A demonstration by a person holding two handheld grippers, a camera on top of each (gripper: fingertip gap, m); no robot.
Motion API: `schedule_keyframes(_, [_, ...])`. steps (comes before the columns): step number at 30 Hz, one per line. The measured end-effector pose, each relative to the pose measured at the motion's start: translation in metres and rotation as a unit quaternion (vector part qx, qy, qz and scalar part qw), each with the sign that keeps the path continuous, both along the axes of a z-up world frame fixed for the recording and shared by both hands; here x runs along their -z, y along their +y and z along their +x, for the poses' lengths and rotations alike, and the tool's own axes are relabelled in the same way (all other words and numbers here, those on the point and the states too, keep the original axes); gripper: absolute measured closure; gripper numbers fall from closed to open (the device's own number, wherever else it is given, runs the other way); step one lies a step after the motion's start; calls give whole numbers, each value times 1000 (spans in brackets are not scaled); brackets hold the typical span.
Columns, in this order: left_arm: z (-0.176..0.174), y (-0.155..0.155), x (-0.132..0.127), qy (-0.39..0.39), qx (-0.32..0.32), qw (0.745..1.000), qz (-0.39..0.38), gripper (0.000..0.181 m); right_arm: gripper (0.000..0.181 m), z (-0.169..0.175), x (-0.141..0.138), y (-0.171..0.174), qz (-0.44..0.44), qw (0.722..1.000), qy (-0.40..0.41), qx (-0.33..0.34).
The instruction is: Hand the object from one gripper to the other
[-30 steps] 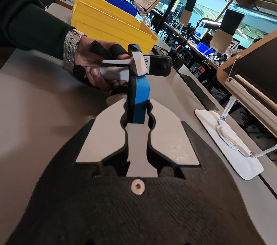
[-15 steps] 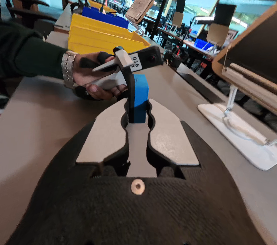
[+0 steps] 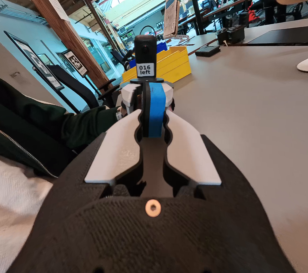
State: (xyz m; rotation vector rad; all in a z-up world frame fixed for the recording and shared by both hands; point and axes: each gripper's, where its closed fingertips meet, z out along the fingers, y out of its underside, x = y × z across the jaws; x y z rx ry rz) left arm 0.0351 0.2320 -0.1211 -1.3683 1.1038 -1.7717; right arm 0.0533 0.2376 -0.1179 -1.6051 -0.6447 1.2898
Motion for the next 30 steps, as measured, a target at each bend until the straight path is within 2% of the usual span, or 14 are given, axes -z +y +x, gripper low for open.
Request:
schedule_keyframes(4, [4,1,4,13,-14,1000,8,141,159,-3,1,-2,-1,1000,-2,-8])
schedule_keyframes(7, [5,-3,6,17,-3,1000,5,156,159,-6,3,-2,-2,1000,-8,-7])
schedule_keyframes(18, [6,-1,8,30,-8,999,-10,156,157,-5,4,1,17,1000,-13,5])
schedule_keyframes(23, [6,3,10,35,-2,998,-53,156,153,-1,4,6,57,997,-40,37])
schedule_keyframes(27, [3,8,9,32,-1,995,-97,156,128,7,-6,13,131,986,-50,88])
schedule_keyframes(30, [-2,14,8,25,19,985,-171,156,114,9,-11,14,236,958,-104,126])
